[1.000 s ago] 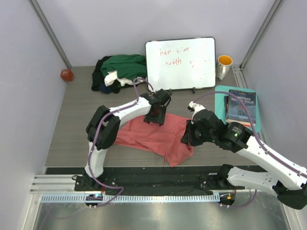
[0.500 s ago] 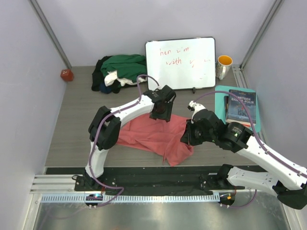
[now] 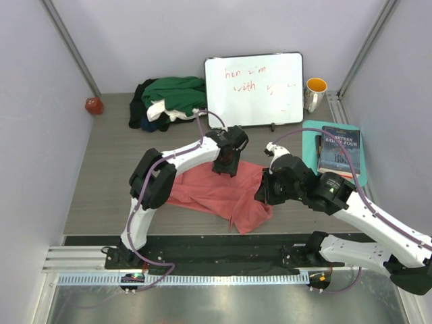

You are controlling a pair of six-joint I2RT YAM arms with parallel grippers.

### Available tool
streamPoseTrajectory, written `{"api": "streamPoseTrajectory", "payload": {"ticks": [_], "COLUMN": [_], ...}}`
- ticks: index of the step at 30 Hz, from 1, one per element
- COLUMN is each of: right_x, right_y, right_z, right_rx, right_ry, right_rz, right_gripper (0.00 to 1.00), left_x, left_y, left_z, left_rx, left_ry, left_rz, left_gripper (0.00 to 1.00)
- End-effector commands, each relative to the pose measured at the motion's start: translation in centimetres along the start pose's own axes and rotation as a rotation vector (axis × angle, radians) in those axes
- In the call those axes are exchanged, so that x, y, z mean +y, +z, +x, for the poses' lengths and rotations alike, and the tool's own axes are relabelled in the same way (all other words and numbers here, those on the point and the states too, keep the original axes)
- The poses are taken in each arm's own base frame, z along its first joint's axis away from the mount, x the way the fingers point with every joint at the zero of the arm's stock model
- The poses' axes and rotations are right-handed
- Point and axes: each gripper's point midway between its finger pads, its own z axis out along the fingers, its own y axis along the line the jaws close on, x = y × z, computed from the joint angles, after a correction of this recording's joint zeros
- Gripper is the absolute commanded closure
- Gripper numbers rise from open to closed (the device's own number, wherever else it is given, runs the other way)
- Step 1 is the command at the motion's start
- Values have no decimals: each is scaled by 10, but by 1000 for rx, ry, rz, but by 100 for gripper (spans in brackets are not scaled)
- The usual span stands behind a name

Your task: Fold and stack the t-shirts

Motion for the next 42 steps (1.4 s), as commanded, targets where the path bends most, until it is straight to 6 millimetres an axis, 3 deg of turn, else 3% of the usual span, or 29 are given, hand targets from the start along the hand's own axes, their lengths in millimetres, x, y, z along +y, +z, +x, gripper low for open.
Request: {"api": "streamPoseTrajectory", "payload": {"ticks": [1,6,18,24,28,32,33,35,36,38,39,42], "right_x": [6,5,5,5,3,0,1,-3,-3,-8,-11,-24], "right_y": [-5,-5,-5,-5,-4,-1,-1,-2,-3,-8,-10,-28], "right_z": [-13,-12,-13,-11,-11,-15,-19,-30,-35,-49,-54,-81], "right_rx": [-63,-64,-65,-62,-64,-84,-101,-147,-172,-230,-253,-356], "right_ry": [-4,-4,-5,-5,-5,-3,-2,1,0,-3,-18,-44], "right_rz": [-25,-24,-23,-22,-15,4,4,34,38,72,94,180], "right_gripper": [99,99,99,99,99,99,99,99,99,99,99,99], "left_x": [0,4,9,6,0,10,13,30,41,68,83,138], "left_y": [6,12,9,13,-6,-55,-80,-113,-147,-180,-216,-272], "left_z": [3,10,8,8,-6,-35,-42,-55,-59,-66,-63,-59], "left_rx": [5,23,-3,2,-55,-181,-224,-301,-364,-452,-525,-646], "left_ry": [16,17,32,34,22,5,-4,-39,-68,-125,-157,-254], "left_rz": [-5,-18,-38,-20,12,-11,-5,-27,-16,-58,-49,-143], "left_gripper": [53,66,73,97,100,100,100,100,100,100,100,100]}}
